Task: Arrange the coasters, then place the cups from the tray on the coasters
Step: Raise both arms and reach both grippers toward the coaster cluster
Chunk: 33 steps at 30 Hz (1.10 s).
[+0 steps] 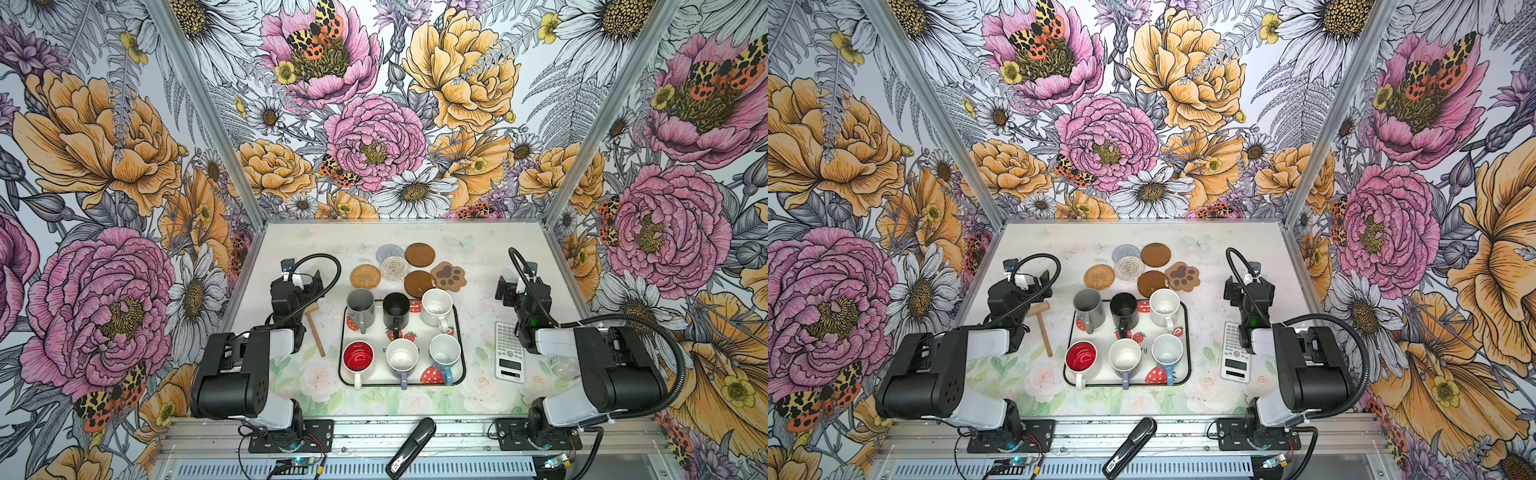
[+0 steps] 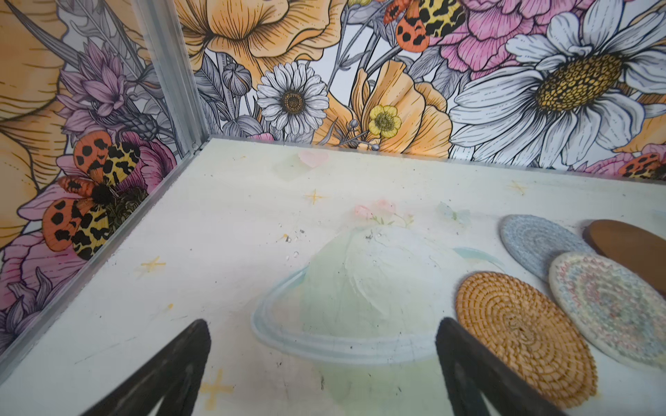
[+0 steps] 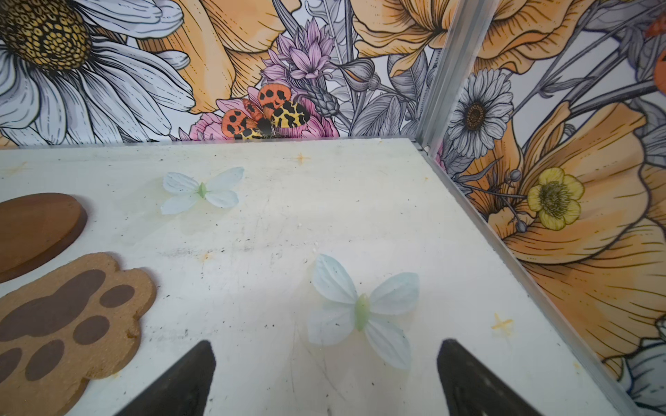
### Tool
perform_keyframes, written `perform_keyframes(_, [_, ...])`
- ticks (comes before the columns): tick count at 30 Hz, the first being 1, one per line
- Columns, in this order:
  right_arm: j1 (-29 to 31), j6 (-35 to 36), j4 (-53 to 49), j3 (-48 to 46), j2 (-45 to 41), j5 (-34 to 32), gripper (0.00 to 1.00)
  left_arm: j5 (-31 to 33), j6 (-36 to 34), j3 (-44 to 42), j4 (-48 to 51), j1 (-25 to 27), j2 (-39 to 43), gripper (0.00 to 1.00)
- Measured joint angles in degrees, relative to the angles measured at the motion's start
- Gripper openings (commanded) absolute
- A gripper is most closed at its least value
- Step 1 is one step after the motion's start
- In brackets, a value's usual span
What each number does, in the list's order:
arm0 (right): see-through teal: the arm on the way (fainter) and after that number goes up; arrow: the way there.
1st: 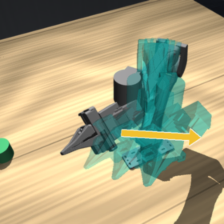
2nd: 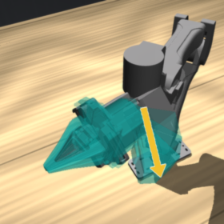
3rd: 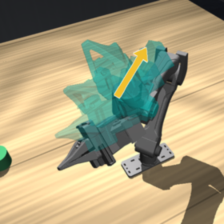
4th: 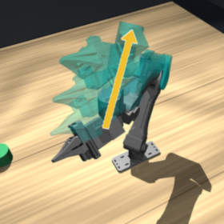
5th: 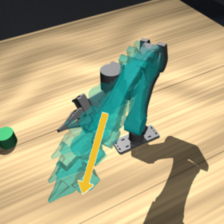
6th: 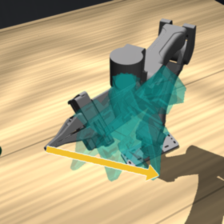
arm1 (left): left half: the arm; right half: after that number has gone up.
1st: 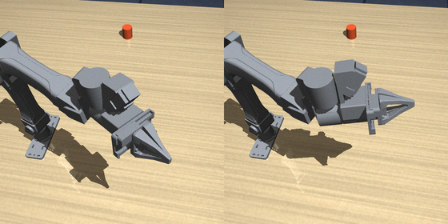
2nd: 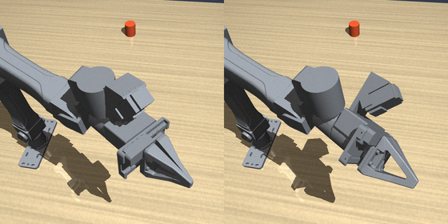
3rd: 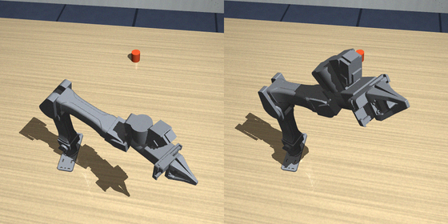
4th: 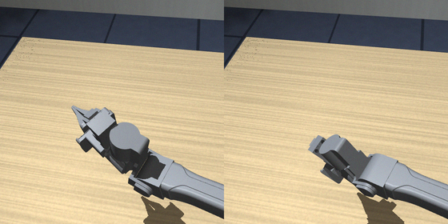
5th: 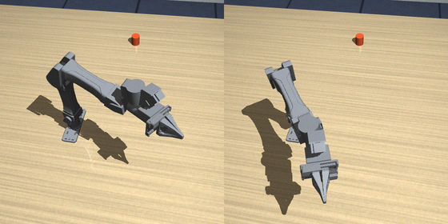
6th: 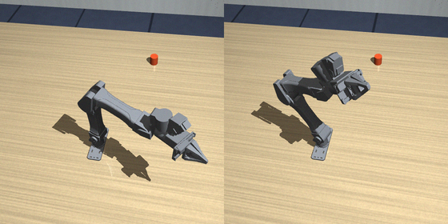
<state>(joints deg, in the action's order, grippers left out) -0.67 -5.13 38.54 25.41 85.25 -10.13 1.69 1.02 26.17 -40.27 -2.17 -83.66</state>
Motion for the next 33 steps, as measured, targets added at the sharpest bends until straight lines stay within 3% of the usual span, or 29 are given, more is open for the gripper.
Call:
perform_keyframes(8, [1.97,-1.73,-28.22,24.74,-3.98,0.55,0.93,-1.64,3.67,15.13,25.64,0.96,8.96,0.90])
perform_keyframes(11, [5.81,-1.97,-37.46,35.26,-1.57,2.05,0.93,-2.21,5.53,19.39,33.27,4.72,10.47,0.90])
perform_keyframes(16, [11.47,-3.30,-47.36,47.28,6.75,8.13,0.85,-2.19,7.06,24.17,43.21,13.77,10.10,0.89])
perform_keyframes(21, [15.19,-6.08,-54.49,52.68,15.06,13.66,0.83,-1.79,8.61,28.74,48.26,20.35,8.46,0.89])
perform_keyframes(26, [17.75,-7.56,-61.00,59.93,23.76,14.80,0.81,0.66,10.23,31.63,50.21,25.05,6.73,0.90])
perform_keyframes(33, [18.60,-9.46,-64.43,62.73,29.24,16.20,0.80,3.87,11.30,37.20,51.25,29.94,3.30,0.90])
